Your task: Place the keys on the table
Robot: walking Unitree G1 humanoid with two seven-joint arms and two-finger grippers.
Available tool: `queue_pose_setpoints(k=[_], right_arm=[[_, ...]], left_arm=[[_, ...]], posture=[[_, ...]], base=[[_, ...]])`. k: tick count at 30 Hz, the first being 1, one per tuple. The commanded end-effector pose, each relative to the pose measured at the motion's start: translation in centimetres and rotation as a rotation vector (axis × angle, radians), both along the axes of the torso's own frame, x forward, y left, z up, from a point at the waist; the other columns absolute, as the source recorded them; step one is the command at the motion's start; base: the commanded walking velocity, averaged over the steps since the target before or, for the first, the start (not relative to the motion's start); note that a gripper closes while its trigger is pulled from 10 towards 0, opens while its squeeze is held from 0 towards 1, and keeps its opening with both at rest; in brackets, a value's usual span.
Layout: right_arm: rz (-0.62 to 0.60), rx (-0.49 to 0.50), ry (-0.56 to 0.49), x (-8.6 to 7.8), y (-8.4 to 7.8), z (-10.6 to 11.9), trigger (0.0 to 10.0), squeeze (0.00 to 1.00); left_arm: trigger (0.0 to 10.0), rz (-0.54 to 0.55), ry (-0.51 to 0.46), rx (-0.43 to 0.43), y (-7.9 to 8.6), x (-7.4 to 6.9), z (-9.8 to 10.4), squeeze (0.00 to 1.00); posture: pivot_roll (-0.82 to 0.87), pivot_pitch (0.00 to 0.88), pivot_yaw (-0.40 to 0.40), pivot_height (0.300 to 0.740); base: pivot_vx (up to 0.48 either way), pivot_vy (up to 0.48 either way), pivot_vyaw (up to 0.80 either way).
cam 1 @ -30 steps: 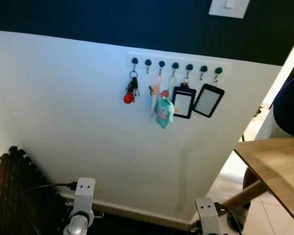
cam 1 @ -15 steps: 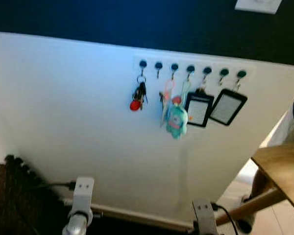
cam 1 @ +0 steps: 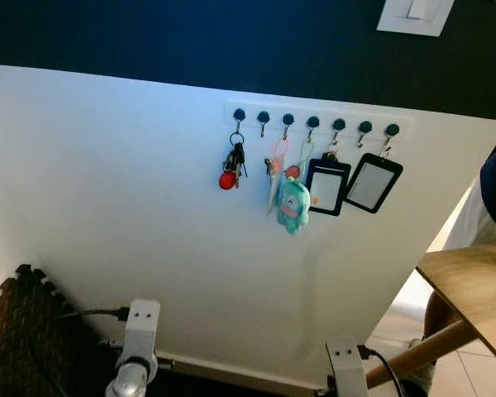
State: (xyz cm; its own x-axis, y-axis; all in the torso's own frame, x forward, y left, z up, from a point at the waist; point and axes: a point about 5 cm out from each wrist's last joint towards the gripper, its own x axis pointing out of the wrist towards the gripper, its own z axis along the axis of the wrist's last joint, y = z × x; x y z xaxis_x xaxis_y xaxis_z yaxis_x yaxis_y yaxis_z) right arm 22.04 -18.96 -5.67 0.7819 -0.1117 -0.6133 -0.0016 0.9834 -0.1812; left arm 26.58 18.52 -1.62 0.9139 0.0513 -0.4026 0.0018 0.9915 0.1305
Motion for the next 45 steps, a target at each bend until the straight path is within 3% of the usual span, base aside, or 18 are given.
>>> queue_pose_setpoints(k=[1, 20, 31, 45], right_arm=[[-0.004, 0.014, 0.002, -0.1, 0.2, -0.1, 10.0, 0.0], [-0.033, -0.003, -0.021, 0.1, -0.9, 0.3, 10.0, 0.0], [-0.039, 0.009, -0.032, 0.4, -0.6, 0.4, 10.0, 0.0], [-0.005, 0.011, -0.026, 0.6, -0.2, 0.4, 10.0, 0.0]], left_arm=[[10.0, -0.008, 0.012, -0.001, -0.3, -0.1, -0.2, 0.0], [10.0, -0.082, 0.02, 0.016, -1.4, 0.7, 0.2, 0.0], [10.0, -0.069, 0.035, 0.003, -1.7, 0.2, -0.3, 0.0], [10.0, -0.023, 0.028, 0.01, -0.8, -0.6, -0.7, 0.0]], posture=[[0.07, 0.0, -0.055, 0.74], [0.04, 0.0, -0.034, 0.74], [0.05, 0.0, -0.037, 0.74], [0.06, 0.0, -0.067, 0.74]], base=[[0.0, 0.0, 0.0], [0.0, 0.0, 0.0], [0.0, 0.0, 0.0], [0.0, 0.0, 0.0]])
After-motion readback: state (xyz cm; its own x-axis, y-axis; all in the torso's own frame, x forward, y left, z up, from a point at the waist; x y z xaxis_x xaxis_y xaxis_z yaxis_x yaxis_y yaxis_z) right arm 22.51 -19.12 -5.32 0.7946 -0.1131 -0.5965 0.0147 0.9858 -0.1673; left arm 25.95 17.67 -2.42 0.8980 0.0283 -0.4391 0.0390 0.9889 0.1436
